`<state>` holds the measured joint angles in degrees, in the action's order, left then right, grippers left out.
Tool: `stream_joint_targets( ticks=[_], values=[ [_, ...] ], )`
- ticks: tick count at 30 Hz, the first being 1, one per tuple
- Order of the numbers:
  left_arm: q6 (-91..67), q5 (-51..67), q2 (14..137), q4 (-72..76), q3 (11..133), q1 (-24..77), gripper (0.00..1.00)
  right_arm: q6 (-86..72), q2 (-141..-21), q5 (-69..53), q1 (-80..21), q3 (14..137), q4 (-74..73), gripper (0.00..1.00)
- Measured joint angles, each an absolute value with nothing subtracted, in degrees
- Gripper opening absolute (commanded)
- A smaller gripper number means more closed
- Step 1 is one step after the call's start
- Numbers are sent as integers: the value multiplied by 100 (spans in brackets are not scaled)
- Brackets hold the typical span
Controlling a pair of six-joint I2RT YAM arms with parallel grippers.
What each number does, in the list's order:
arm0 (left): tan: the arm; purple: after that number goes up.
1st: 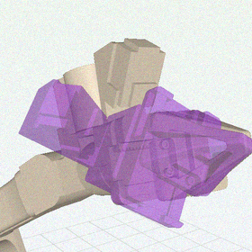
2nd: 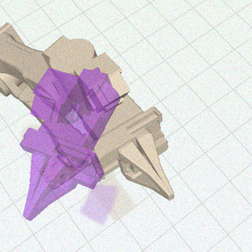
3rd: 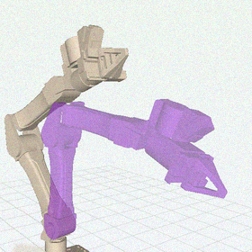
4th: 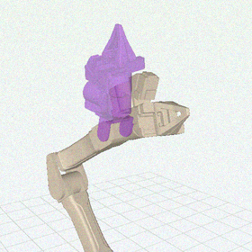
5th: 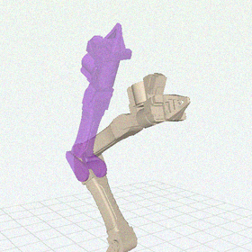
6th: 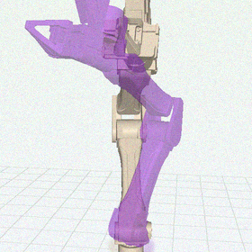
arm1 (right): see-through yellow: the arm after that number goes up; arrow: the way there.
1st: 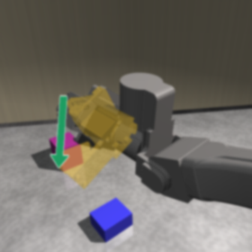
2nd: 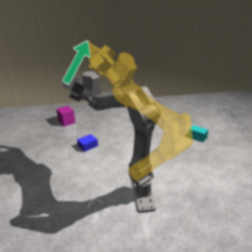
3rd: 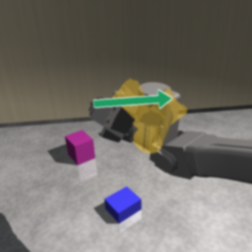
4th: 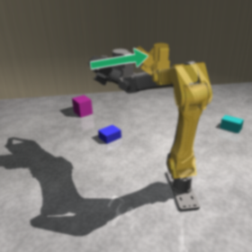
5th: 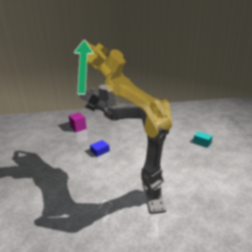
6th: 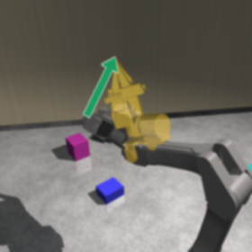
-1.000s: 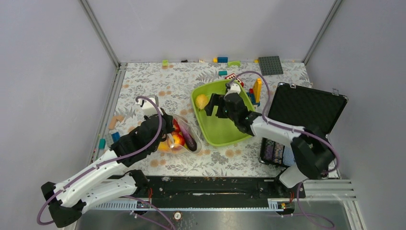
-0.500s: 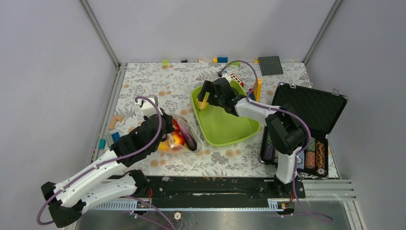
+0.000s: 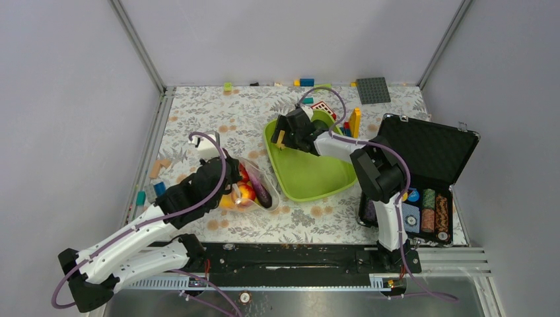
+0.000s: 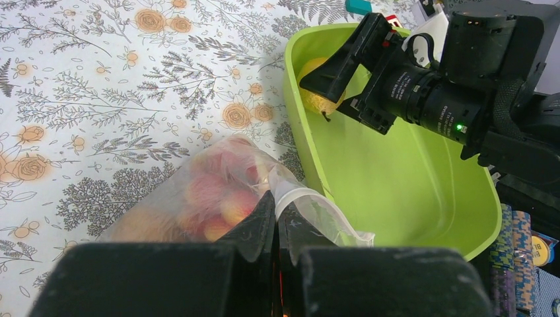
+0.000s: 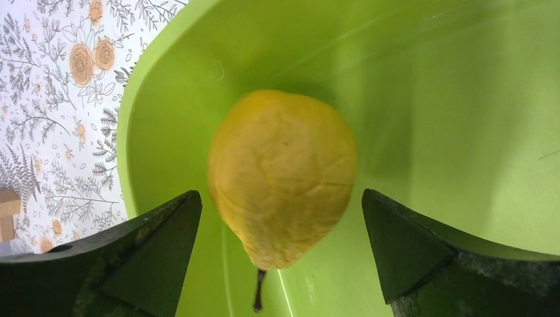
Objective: Place the food in the zip-top bag and seal the zipper
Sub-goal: Pick up the fake fruit from the bin.
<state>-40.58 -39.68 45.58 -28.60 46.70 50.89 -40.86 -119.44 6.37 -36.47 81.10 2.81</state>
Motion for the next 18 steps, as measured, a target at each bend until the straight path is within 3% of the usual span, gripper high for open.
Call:
stream_joint_targets(
  ticks=[3, 7, 18],
  values=[
    [-4058, -3968, 4560, -2858, 4670, 5089, 0, -4130, -12022, 635, -3647, 8180, 228, 99],
    [-4058, -3968, 4595, -2856, 4670, 5089, 0, -4160, -12116, 637, -3647, 8202, 189, 89],
    [-4058, -3962, 4624, -2853, 4670, 5089, 0, -4115, -12138, 537, -3647, 8189, 279, 46]
  ],
)
